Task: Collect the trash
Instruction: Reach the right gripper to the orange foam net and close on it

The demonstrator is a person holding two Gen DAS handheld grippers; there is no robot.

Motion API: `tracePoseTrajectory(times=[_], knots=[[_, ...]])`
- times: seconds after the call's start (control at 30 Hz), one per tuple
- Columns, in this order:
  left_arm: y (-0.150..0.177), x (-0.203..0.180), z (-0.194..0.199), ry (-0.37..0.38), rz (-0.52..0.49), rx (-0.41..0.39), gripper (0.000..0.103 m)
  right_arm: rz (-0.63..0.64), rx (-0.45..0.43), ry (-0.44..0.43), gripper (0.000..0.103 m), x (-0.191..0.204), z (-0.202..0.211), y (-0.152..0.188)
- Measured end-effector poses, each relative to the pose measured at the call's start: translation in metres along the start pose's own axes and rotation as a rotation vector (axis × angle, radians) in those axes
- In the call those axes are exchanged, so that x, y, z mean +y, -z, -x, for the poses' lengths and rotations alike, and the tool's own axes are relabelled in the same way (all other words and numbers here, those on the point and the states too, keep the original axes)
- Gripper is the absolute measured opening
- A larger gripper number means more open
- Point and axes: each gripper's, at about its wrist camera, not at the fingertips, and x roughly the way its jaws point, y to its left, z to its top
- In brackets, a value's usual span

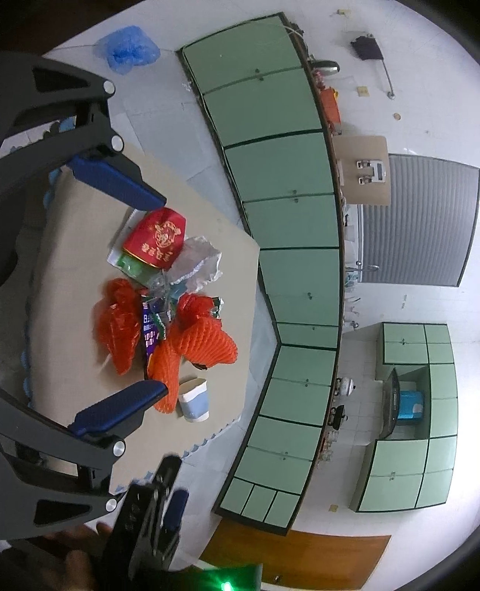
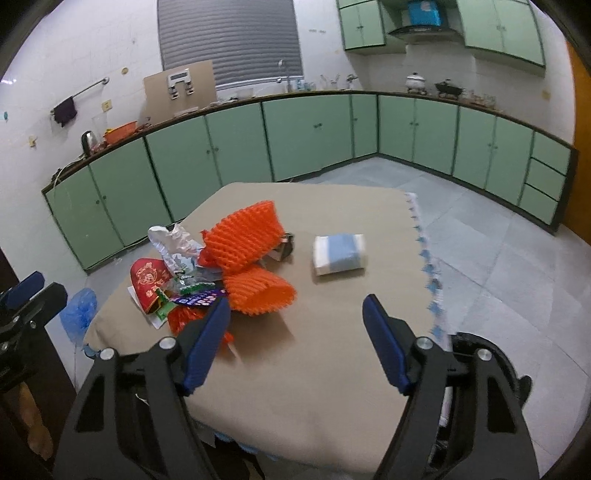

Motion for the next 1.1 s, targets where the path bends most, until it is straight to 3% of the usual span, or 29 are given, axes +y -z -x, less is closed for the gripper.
tracePoseTrajectory(times=[0.4, 0.6, 0.77, 0.9, 1.0, 1.03, 1.1], knots=[[0.016, 0.020, -0.056, -0.004, -0.006, 0.032, 0.089, 0.019, 0.072, -0.031, 0.065, 0.019, -0.064, 0.002], [0.018, 0.042, -0.064, -0.034, 0.016, 0.030, 0.088, 0.032, 0.087, -0.024, 0.064, 0.024, -0.083, 0.003], [0.021, 0.043, -0.070, -0.030, -0.014, 0.021, 0.088, 0.039, 0.102, -0.027, 0.051, 0.027, -0.091, 0.006], [0.024, 0.044, -0.082, -0.029, -0.014, 0.036, 0.088, 0.048, 0.127, -0.046, 0.029, 0.029, -0.099, 0.011], [0.024, 0.042, -0.085, -0.025, -0.016, 0.042, 0.088, 0.051, 0.117, -0.057, 0.020, 0.028, -0.098, 0.012], [0.024, 0.041, -0.085, -0.026, -0.021, 0.041, 0.088, 0.050, 0.117, -0.066, 0.007, 0.027, -0.097, 0.012], [0.024, 0.038, -0.084, -0.023, -0.026, 0.039, 0.088, 0.050, 0.110, -0.072, 0.005, 0.026, -0.094, 0.011]])
